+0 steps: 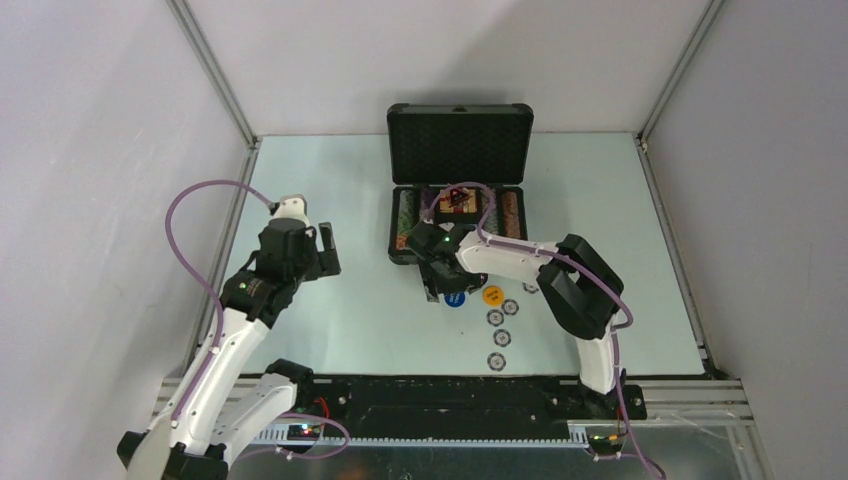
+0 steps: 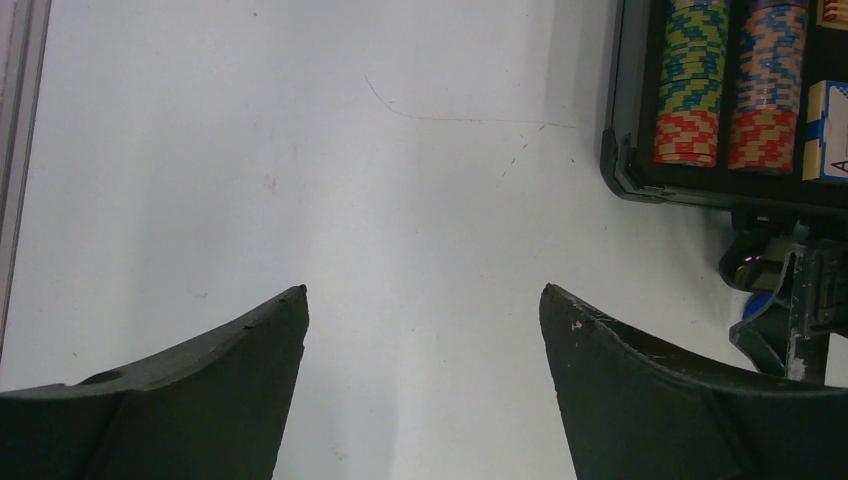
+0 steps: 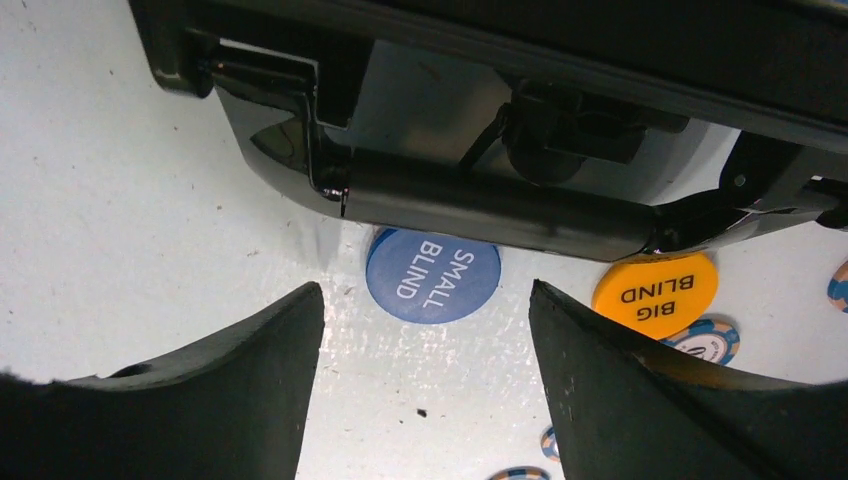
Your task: Pack up texas hold em set
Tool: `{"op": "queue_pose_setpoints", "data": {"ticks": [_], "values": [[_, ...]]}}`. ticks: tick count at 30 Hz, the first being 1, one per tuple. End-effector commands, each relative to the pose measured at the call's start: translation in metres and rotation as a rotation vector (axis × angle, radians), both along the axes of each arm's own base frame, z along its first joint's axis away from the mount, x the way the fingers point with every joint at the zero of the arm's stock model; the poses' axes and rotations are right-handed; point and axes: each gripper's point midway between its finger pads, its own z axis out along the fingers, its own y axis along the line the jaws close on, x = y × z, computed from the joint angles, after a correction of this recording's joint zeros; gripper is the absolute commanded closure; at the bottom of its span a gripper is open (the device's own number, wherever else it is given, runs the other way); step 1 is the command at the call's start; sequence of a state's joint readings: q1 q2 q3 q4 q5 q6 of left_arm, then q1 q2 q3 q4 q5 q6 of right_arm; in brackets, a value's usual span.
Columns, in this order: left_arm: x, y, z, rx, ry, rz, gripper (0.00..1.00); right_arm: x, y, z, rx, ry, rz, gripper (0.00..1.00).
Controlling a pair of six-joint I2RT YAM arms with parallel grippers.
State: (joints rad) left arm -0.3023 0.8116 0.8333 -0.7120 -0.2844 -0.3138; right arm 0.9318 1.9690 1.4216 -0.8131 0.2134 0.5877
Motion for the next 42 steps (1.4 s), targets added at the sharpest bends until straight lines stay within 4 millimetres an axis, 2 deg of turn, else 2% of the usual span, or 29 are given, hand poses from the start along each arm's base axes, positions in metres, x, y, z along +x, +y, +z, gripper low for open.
{"op": "queue_pose_setpoints", "data": {"ticks": [1,7,15,23,25,29,32,37,42], "values": [[0.005,0.001,0.004,-0.001,-0.025,0.001,0.1,0.016,0.006,0.015,0.053,-0.108,-0.063,0.21],[0.005,0.001,0.005,-0.002,-0.028,0.002,0.1,0.021,0.008,-0.001,0.063,-0.131,-0.093,0.22],[0.005,0.0,0.005,-0.005,-0.029,-0.001,0.1,0.014,-0.005,-0.021,0.01,-0.112,-0.123,0.28],[0.006,-0.001,0.004,-0.005,-0.027,-0.005,0.1,0.005,-0.018,-0.023,-0.002,-0.103,-0.144,0.32],[0.005,0.0,0.004,-0.005,-0.027,-0.005,0.1,0.003,-0.02,-0.023,0.0,-0.1,-0.145,0.34],[0.005,-0.001,0.004,-0.005,-0.026,-0.006,0.1,-0.002,-0.019,-0.022,0.011,-0.093,-0.142,0.46],[0.005,-0.001,0.004,-0.006,-0.026,-0.007,0.1,-0.005,-0.021,-0.021,0.002,-0.09,-0.142,0.46],[0.006,-0.001,0.004,-0.007,-0.025,-0.008,0.1,-0.01,-0.025,-0.019,-0.006,-0.088,-0.146,0.39],[0.005,-0.001,0.004,-0.006,-0.024,-0.007,0.1,-0.015,-0.027,-0.021,-0.008,-0.076,-0.144,0.42]]}}
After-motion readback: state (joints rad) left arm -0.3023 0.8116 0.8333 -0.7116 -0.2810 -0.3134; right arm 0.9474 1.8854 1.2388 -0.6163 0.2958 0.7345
